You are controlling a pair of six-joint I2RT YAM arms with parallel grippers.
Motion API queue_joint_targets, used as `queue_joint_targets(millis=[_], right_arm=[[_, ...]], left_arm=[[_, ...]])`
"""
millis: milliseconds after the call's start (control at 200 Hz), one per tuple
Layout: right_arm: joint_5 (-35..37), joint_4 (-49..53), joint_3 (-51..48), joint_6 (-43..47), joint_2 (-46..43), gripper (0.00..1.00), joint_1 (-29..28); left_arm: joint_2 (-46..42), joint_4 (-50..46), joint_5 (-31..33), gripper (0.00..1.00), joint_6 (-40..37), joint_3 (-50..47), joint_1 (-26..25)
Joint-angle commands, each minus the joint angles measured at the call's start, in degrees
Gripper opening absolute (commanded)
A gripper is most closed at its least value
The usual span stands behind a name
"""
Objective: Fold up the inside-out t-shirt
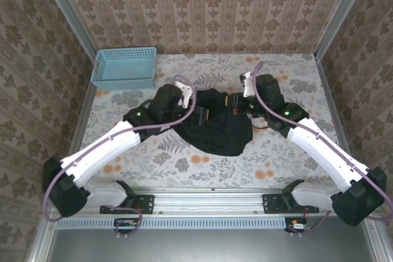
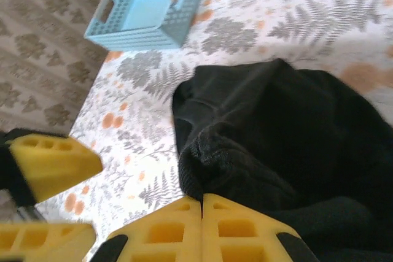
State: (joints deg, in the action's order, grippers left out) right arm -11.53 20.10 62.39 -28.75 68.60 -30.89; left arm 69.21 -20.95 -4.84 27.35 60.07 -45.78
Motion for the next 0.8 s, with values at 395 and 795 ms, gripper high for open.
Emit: queue_joint_targets(millis=[395,795], right_arm=[[16.2,12.4,-4.0,7.1,-3.9,0.74,-0.3],[1.2,3.6,-11.5,-4.8,8.4,0.71,14.9]], left_arm=[[-1.1,-5.8,3.6,0.68,9.5,-2.5,3.5],[24.5,-7.3,5.6,0.7,11.2,10.2,-8.7]])
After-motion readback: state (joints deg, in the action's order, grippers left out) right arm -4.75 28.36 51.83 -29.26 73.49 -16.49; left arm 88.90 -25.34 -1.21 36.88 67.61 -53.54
